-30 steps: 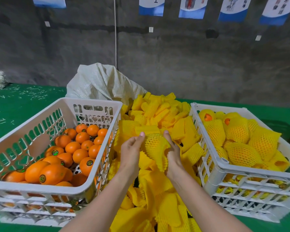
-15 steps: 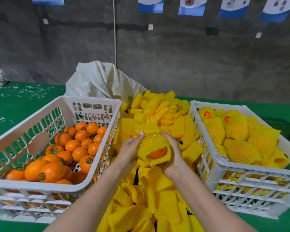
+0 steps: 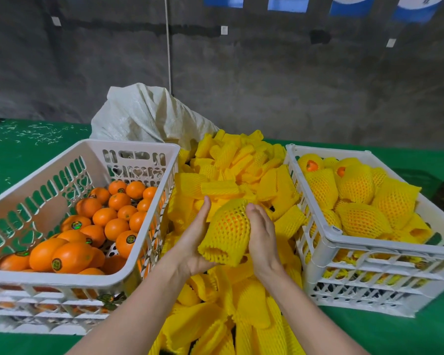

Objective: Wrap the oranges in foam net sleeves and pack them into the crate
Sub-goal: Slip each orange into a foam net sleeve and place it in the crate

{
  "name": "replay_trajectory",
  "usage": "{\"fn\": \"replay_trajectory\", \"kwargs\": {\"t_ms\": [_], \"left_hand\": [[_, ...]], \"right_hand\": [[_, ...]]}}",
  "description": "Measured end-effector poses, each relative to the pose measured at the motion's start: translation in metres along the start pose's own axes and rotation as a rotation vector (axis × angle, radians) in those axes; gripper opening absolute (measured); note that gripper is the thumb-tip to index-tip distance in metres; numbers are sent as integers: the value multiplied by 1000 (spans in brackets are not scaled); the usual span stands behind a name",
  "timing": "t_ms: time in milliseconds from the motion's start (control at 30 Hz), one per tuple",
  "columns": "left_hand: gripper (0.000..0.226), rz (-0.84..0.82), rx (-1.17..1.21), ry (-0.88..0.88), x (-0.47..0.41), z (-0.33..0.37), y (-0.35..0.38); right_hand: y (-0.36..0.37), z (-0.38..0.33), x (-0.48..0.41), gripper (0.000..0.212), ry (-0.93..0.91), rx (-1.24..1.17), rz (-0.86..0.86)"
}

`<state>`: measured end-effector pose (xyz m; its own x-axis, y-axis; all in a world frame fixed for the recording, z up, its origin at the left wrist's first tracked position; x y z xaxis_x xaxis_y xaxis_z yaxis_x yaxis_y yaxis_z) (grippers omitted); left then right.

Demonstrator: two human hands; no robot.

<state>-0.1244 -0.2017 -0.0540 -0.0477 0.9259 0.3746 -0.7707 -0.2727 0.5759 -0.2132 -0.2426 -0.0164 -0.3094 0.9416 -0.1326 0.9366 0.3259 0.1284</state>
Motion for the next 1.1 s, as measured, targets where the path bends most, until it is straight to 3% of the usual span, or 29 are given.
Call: {"fn": "replay_trajectory", "kwargs": {"t_ms": [67,200,300,533,700,833,933,1000,1100], "left_hand": [[57,-34,11,-10,0,-5,5],[61,70,-120,57,2,-1,3],[66,31,-253,46,6,-3,7],[41,17,-331,-26,11,-11,2],[48,-79,-281,-80,17,-17,18],[39,36,-378,108,14,-1,16],[8,121,-332,241,14,7,12],[7,141,-337,260,14,6,10],[34,105,-334,219,18,1,14]], "right_hand": [[-1,-11,2,21,-171,139,-38],[-12,-13,4,26,-233,197,27],[-12,-22,7,40,-305,279,47],[-13,-14,3,42,-208,146,-106],[-19,-12,-1,41,-176,84,-106],[-32,-9,9,22,-223,196,24],[-27,-5,31,25,-301,275,14],[-15,-1,44,31,-349,362,-71],[-11,-1,47,48,-369,402,-109]]}}
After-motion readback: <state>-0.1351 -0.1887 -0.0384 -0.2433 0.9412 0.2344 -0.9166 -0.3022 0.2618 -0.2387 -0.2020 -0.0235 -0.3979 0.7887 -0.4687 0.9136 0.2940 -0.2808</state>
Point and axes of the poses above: each hand's wrist, its own x-axis away from the middle knuckle, its own y-axis out of the palm, z = x × y, the point moved 8 cm from there along -x, towards the middle knuckle, and after that the axes turned 2 degrees about z, right-handed, at the moved point
